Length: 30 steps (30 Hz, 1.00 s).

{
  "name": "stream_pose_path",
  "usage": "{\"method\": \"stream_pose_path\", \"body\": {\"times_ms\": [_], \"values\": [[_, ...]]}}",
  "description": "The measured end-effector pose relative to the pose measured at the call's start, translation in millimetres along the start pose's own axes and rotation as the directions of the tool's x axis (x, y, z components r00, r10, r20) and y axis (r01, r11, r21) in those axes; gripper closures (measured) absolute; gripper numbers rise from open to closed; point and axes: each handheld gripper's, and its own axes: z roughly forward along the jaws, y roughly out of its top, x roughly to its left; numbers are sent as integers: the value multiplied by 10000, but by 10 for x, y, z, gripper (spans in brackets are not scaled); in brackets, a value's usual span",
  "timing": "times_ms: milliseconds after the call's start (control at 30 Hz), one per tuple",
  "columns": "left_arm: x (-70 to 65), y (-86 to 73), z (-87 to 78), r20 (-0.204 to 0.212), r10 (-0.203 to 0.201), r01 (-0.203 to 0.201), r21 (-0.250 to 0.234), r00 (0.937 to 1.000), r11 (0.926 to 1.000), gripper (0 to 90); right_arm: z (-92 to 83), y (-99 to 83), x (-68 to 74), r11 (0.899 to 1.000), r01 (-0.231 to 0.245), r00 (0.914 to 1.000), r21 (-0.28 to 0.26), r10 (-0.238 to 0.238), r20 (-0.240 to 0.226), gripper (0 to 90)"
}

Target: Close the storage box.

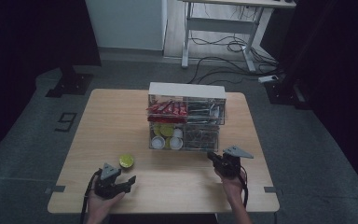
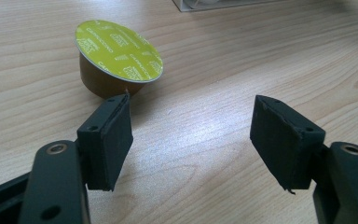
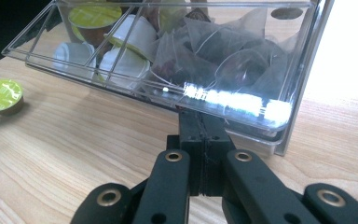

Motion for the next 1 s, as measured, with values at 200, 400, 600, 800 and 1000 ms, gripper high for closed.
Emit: {"method": "stream_pose_path", "body": {"times_ms": [200,400,600,800,1000], "values": [[3,-4,6,29,7,-7,68,10000,10000,296,12,-49,-14,9998,-21,10000,187,21,-3,891],[-4,-7,17,30,20,-20,95,10000,10000,296,8,-78,-28,9999,-133,9999,95,133,-1,891],[-5,-4,13,21,14,-14,102,10000,9999,296,-11,-66,-33,9999,-125,9999,44,125,34,891],[-2,-6,13,34,10,-10,110,10000,9999,296,-9,-65,-30,9999,-116,9999,40,116,31,885],[0,-4,6,28,25,-25,87,10000,10000,296,-40,-72,-26,10000,46,10000,-49,-46,-1,767]]}}
